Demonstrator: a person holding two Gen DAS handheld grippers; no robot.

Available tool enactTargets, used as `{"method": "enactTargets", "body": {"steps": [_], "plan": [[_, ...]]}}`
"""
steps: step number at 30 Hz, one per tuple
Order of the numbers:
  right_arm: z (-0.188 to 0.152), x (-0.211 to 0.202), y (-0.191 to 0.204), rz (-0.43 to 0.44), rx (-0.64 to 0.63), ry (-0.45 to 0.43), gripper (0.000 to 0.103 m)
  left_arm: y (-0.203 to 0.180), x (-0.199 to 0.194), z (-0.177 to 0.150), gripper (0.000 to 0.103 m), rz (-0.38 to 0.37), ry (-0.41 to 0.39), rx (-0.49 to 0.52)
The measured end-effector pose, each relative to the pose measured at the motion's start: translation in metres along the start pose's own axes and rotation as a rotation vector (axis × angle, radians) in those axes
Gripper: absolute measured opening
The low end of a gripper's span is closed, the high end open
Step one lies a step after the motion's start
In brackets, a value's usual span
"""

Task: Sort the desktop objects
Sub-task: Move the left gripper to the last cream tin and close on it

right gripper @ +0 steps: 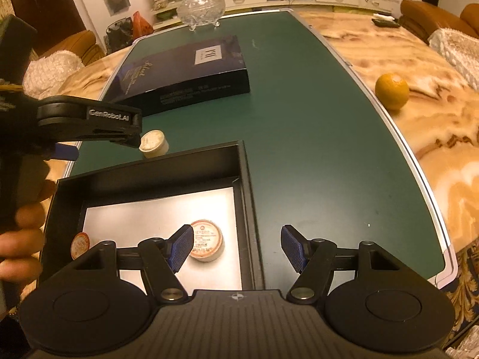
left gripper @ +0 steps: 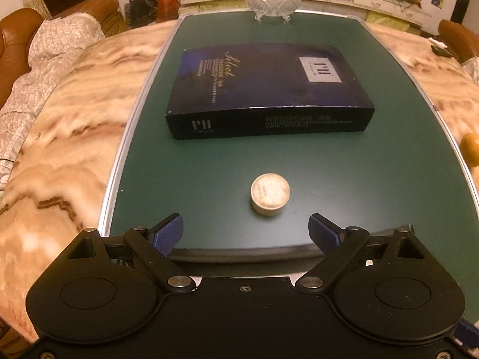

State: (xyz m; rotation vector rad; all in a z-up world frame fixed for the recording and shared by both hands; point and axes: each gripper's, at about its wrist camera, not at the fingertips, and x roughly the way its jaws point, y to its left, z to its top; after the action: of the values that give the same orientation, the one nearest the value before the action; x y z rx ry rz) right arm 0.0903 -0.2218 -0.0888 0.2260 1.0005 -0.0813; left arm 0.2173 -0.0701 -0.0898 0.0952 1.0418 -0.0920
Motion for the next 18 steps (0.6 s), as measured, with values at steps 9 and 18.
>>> {"method": "enactTargets", "body": {"steps": [9, 18], "plan": [[-0.001, 0.005, -0.003, 0.010, -0.001, 0.000, 0.069, -0.009, 0.028, 0.008, 0.094, -0.006, 0.026, -0.022], [-0.002, 0.009, -0.008, 0.015, 0.010, 0.009, 0.070, -0.011, 0.055, 0.015, 0.094, 0.011, 0.049, -0.041]]}}
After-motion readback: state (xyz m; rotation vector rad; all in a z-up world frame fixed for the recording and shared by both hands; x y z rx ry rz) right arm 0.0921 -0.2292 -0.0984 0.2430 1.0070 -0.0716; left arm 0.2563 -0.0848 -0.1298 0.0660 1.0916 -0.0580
